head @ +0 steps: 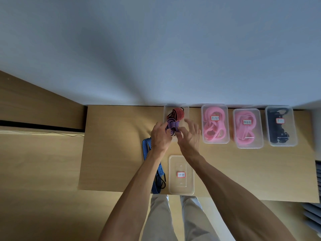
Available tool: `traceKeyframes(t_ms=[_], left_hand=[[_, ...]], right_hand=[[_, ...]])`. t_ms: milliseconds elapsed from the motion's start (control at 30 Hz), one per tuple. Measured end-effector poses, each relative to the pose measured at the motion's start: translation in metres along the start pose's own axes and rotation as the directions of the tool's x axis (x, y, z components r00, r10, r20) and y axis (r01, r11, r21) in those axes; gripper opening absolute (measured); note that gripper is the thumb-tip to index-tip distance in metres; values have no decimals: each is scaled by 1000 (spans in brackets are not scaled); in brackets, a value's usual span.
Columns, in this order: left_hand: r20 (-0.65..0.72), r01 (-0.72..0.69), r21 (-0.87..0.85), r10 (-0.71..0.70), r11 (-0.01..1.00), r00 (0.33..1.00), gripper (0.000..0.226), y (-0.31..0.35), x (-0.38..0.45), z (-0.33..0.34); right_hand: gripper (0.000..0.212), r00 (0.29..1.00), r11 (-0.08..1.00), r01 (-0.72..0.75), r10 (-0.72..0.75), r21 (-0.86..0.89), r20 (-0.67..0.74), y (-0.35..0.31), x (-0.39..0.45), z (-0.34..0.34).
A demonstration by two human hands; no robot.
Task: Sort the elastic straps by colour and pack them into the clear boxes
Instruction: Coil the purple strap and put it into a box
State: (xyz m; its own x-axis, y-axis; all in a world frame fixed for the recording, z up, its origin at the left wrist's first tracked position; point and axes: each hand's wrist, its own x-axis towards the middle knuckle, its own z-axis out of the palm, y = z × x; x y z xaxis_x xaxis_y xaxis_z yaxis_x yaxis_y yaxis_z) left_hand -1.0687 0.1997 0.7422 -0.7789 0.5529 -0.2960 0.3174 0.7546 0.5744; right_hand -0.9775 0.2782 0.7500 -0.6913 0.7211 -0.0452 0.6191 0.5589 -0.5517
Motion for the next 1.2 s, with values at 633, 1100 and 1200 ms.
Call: traceKeyframes(t_ms=[633,1100,1200], left_hand=[[-38,86,-366,-107,927,993,24,-9,-2,-2],[-75,1,-199,-16,980,997,20,-9,-8,-12],[-61,9,-203,-21,979,998,30,-8,-6,-10]], right_hand=[[26,923,838,-384,351,388,156,-20,0,15],[22,989,989,-146,146,13,-15,-31,3,-3],[17,992,994,-111,111,-5,55,-28,4,-7]])
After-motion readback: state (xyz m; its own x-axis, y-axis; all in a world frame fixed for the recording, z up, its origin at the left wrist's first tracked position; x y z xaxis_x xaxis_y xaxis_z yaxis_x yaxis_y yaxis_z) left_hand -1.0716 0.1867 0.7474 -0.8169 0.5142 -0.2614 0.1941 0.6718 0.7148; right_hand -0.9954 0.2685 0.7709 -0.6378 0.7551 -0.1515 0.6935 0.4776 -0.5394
